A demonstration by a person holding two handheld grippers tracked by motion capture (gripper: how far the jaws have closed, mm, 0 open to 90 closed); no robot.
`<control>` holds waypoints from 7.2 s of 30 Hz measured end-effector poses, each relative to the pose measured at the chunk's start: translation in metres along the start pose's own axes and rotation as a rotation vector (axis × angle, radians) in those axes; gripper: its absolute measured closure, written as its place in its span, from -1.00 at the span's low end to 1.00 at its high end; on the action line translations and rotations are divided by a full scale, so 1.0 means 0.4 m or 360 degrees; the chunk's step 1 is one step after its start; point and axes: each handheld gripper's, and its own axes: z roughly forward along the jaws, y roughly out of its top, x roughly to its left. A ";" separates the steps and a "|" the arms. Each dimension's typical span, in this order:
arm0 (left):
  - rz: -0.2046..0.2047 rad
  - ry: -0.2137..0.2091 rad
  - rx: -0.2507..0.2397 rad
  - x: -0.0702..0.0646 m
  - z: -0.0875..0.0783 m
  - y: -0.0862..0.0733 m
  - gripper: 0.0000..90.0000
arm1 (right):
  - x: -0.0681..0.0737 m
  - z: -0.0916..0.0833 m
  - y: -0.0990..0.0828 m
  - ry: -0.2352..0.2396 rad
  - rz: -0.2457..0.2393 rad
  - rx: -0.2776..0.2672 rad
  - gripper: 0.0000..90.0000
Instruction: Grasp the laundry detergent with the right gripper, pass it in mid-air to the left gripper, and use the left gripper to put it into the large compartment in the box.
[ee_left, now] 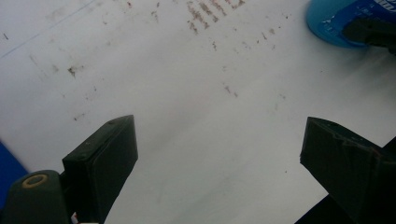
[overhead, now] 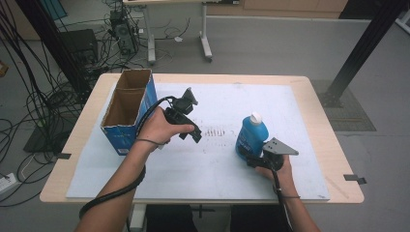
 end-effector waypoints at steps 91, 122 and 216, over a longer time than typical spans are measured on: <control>0.1026 -0.0099 -0.0053 -0.196 -0.362 0.040 -0.75 | -0.057 -0.110 0.337 0.1057 -0.0297 0.0163 -0.10; 0.1170 -0.0045 0.0043 -0.271 -0.379 0.082 -0.75 | 0.008 -0.051 0.376 0.1203 -0.0387 0.0161 -0.10; 0.1308 -0.0034 0.0113 -0.362 -0.366 0.101 -0.75 | 0.097 0.042 0.424 0.1333 -0.0552 0.0253 -0.10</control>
